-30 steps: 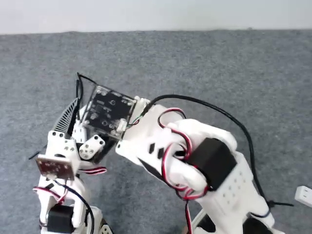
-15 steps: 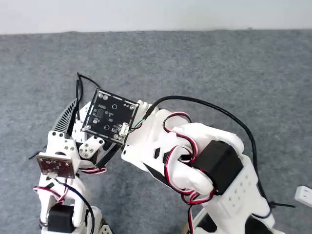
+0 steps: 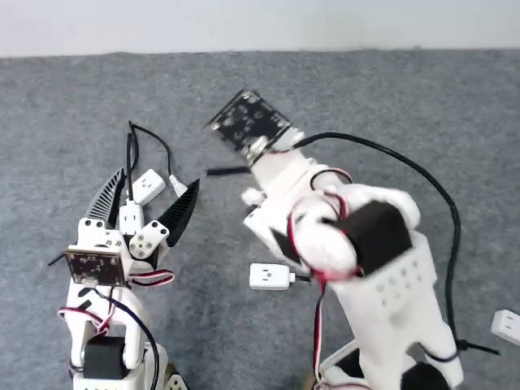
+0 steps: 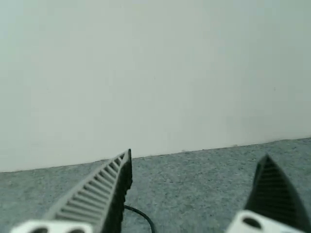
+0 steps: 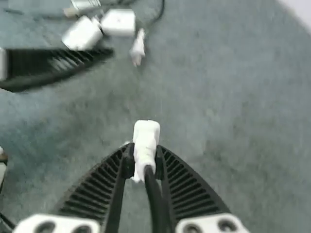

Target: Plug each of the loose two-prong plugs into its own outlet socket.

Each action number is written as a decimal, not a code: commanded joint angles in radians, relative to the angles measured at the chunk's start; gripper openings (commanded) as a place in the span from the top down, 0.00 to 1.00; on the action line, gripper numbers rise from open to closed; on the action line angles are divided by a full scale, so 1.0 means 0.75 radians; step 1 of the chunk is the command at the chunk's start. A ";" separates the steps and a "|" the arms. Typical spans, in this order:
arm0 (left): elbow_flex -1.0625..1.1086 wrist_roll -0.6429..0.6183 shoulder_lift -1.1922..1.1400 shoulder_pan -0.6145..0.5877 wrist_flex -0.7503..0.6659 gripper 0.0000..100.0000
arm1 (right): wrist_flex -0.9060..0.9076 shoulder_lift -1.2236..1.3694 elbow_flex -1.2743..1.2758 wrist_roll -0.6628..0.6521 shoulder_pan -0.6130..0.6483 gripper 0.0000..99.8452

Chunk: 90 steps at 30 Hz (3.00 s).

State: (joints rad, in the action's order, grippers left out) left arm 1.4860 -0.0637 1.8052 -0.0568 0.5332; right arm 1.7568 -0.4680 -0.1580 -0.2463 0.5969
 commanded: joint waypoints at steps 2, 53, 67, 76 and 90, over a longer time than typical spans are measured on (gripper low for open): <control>-0.013 0.010 0.023 -0.035 -0.041 0.63 | 0.040 0.034 0.127 0.016 -0.114 0.99; 0.177 0.227 0.023 -0.010 -0.063 0.63 | -0.337 0.717 0.360 -1.047 -0.032 0.99; 0.222 0.225 0.023 -0.012 -0.127 0.63 | -0.257 0.686 0.338 -0.233 0.077 0.99; 0.224 0.223 0.023 -0.012 -0.127 0.63 | -0.101 0.500 0.311 0.168 0.073 0.99; 0.224 0.227 0.023 -0.012 -0.131 0.67 | -0.347 0.472 0.573 0.518 0.028 0.99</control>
State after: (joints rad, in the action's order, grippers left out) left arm 1.6609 0.1020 1.8052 -0.0660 0.4703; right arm 1.5650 -0.0675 0.2056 0.1235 0.6429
